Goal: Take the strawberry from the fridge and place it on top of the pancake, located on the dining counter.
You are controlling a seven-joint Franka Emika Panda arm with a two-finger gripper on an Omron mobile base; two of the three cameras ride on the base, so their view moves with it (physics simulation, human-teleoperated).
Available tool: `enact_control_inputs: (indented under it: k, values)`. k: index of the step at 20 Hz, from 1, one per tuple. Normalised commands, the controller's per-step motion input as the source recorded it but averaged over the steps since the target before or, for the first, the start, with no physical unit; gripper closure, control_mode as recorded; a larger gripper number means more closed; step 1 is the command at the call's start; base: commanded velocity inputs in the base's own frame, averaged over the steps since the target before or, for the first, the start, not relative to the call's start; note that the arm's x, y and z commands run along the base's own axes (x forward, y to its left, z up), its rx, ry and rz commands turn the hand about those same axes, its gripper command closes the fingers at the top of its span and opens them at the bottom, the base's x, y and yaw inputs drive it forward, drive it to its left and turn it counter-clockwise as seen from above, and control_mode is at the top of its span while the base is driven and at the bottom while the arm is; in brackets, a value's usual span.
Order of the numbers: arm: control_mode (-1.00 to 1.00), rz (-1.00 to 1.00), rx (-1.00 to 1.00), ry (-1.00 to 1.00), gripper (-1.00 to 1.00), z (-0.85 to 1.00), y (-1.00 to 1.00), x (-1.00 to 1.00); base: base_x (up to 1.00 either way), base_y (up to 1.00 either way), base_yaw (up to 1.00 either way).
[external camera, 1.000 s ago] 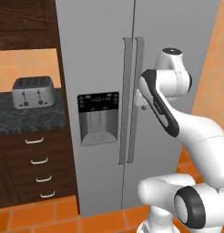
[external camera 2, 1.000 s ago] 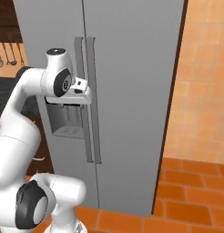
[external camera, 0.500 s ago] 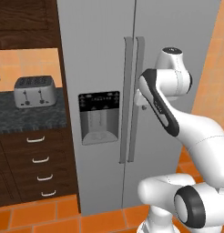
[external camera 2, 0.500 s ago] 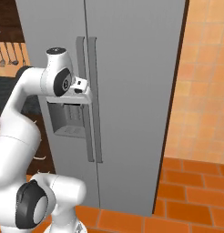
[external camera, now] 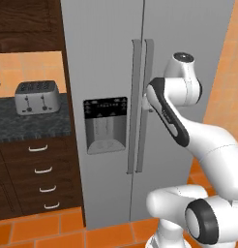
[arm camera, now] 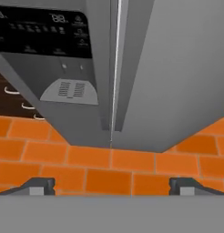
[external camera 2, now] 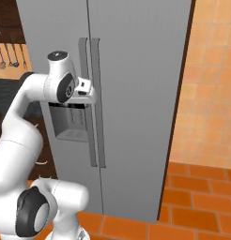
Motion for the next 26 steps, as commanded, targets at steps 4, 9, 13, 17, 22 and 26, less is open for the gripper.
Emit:
enact_control_inputs:
  k: [4, 9, 13, 17, 22, 26]
  values:
    - [-1.0, 0.02, 0.02, -0.51, -1.0, 0.04, -0.06, 0.62, 0.0, 0.0, 0.0]
    - [-1.0, 0.0, 0.14, -0.09, -1.0, 0.01, -0.24, 0.54, 0.0, 0.0, 0.0]
    - [-1.0, -0.04, 0.03, 0.01, -1.0, 0.0, -0.24, 0.35, 0.0, 0.0, 0.0]
    - [-1.0, -0.11, 0.0, -0.06, -1.0, 0.0, 0.0, 0.72, 0.0, 0.0, 0.0]
    - [-1.0, -0.03, 0.0, -0.03, -1.0, 0.0, 0.0, 0.64, 0.0, 0.0, 0.0]
    - [-1.0, 0.0, 0.0, -0.06, -1.0, 0.0, 0.0, 0.59, 0.0, 0.0, 0.0]
